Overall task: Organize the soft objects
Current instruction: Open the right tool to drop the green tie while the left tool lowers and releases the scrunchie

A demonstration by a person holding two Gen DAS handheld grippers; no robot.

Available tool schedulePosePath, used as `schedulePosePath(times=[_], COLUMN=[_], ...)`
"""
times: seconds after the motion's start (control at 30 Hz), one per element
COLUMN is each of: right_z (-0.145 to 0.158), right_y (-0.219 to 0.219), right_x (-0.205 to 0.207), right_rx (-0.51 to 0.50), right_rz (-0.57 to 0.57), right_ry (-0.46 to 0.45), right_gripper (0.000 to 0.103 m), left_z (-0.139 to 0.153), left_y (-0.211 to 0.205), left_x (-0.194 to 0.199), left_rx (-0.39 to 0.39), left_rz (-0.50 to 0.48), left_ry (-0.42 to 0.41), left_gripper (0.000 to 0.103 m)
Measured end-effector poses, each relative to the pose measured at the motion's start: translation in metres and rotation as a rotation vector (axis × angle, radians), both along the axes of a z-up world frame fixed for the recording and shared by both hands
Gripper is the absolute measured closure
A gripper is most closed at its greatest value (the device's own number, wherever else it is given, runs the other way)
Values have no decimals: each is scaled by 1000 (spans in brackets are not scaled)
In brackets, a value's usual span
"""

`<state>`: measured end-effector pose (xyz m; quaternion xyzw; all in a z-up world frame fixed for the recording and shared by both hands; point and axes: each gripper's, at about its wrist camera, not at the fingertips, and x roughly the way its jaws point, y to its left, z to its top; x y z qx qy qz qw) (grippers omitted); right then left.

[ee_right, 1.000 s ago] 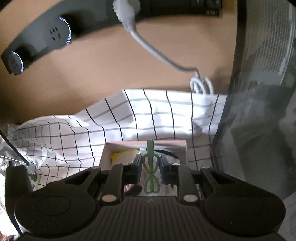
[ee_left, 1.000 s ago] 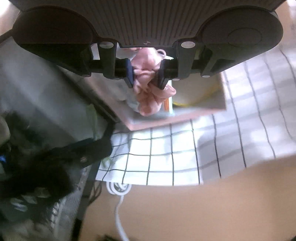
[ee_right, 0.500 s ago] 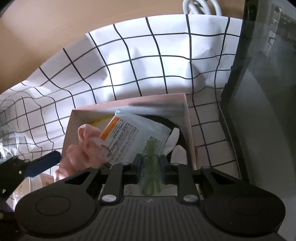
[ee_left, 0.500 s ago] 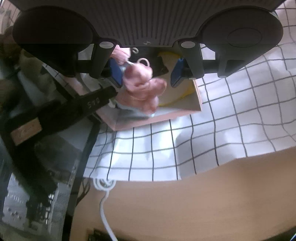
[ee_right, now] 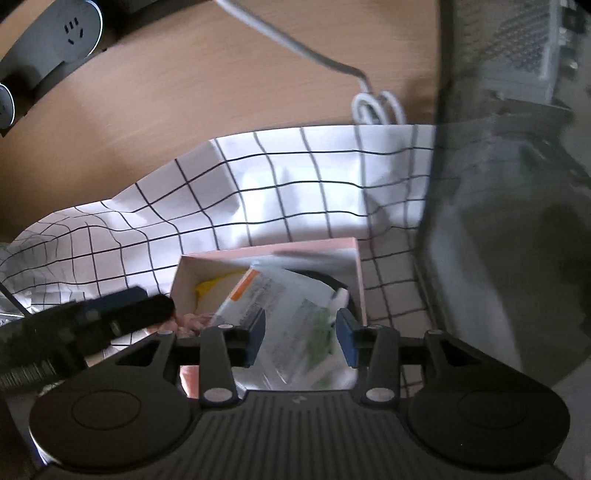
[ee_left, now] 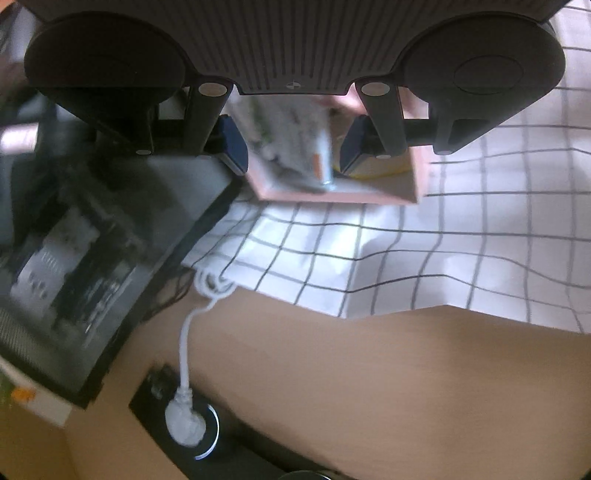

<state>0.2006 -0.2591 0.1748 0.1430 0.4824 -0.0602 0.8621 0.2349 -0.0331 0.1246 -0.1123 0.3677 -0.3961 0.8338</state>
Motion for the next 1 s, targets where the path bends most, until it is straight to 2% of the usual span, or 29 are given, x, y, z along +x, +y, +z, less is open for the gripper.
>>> schedulePosePath(times=[0.03, 0.07, 0.1, 0.13, 0.17, 0.23, 0.33, 0.53, 0.67, 0.83, 0.9, 0.97, 1.0], right_z=[-2, -3, -5, -7, -8, -16, -36, -78, -88, -89, -85, -77, -72], right_y=[-2, -3, -3, -2, -2, 4, 13, 24, 24, 22, 24, 26, 28], right_x=[-3, -7, -11, -16, -21, -28, -33, -31, -27, -23, -26, -30, -32], right_rx=[2, 4, 6, 9, 15, 32, 48, 25, 25, -13, -28, -37, -41], right_rz=[-3, -3, 2, 10, 21, 53, 76, 115, 117, 115, 117, 117, 114], right_ry=[2, 3, 1, -5, -12, -17, -3, 63, 59, 62, 54, 36, 25], right_gripper=[61, 61, 61, 61, 61, 61, 61, 65, 65, 65, 65, 63, 58], left_z=[1, 1, 2, 3, 1, -8, -27, -36, -43, -48, -49, -45, -41], left_y=[-2, -3, -6, -9, -13, -25, -35, -39, -43, -51, -50, -47, -44], left_x=[2, 2, 2, 2, 1, 2, -1, 5, 9, 16, 17, 14, 10], left_rx=[-14, -14, -1, 26, 67, 182, 255, 238, 228, 234, 228, 220, 224], left_rz=[-10, -16, -20, -25, -26, -38, -64, -66, -62, -73, -73, -79, -78], left_ry=[7, 8, 8, 5, 8, 40, 79, 93, 98, 97, 104, 87, 59], left_gripper=[44, 49, 62, 69, 81, 82, 82, 80, 80, 79, 76, 75, 75])
